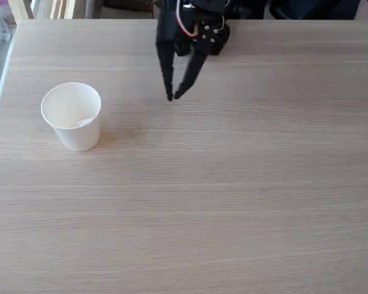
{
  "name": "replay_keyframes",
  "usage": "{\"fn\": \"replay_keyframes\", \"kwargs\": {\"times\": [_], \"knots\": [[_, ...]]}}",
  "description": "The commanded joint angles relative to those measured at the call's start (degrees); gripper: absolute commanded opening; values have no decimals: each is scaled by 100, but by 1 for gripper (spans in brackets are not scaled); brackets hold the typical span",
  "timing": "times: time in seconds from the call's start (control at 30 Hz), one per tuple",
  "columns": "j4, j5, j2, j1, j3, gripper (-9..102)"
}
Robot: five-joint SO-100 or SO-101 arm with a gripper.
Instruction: Grasp a block and put it in the bin.
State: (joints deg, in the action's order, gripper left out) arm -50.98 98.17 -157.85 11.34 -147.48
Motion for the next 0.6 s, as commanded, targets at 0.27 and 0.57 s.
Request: {"fn": "replay_keyframes", "kwargs": {"times": [0.27,0.57], "knots": [[-1872,-158,-2689,-1775,-1802,0],[-2470,-281,-3296,-1758,-2689,0]]}}
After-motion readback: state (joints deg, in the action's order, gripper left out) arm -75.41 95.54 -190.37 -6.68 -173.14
